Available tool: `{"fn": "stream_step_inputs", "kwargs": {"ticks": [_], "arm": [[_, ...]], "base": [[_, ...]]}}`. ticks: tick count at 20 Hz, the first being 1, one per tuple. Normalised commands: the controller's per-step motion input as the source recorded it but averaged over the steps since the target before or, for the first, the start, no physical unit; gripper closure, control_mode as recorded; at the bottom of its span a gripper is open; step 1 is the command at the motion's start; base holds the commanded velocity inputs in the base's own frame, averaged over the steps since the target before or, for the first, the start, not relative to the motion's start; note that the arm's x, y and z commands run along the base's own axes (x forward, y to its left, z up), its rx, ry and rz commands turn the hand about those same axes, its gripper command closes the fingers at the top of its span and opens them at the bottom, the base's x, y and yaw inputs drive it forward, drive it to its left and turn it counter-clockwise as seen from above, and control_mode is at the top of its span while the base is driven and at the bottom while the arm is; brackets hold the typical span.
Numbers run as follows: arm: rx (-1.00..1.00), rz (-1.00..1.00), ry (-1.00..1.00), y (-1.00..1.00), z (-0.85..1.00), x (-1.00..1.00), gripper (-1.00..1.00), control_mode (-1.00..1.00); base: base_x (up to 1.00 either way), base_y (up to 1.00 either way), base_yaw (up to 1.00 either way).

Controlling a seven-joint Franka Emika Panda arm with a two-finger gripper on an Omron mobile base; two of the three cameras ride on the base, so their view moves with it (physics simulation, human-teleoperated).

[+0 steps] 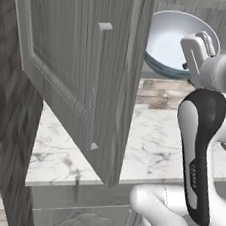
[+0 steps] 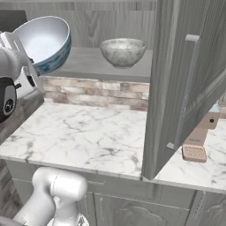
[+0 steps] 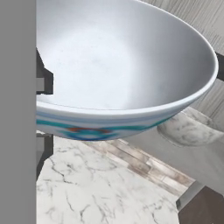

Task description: Open the cabinet. Pick the bowls from the counter and place them in the cabinet. Then close the cabinet.

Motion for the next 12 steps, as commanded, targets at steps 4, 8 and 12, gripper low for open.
{"fn": "stream_step_inputs", "kwargs": {"ticks": [4,8,12], "arm": [[0.0,0.0,-0.03,0.04,-0.01,0.24,1.0,-1.0],[0.0,0.0,-0.01,0.06,-0.12,0.29,1.0,-1.0],[0.0,0.0,0.0,0.06,-0.18,0.37,1.0,-1.0]], "base": [[0.0,0.0,0.0],[0.0,0.0,0.0],[0.0,0.0,0.0]]}}
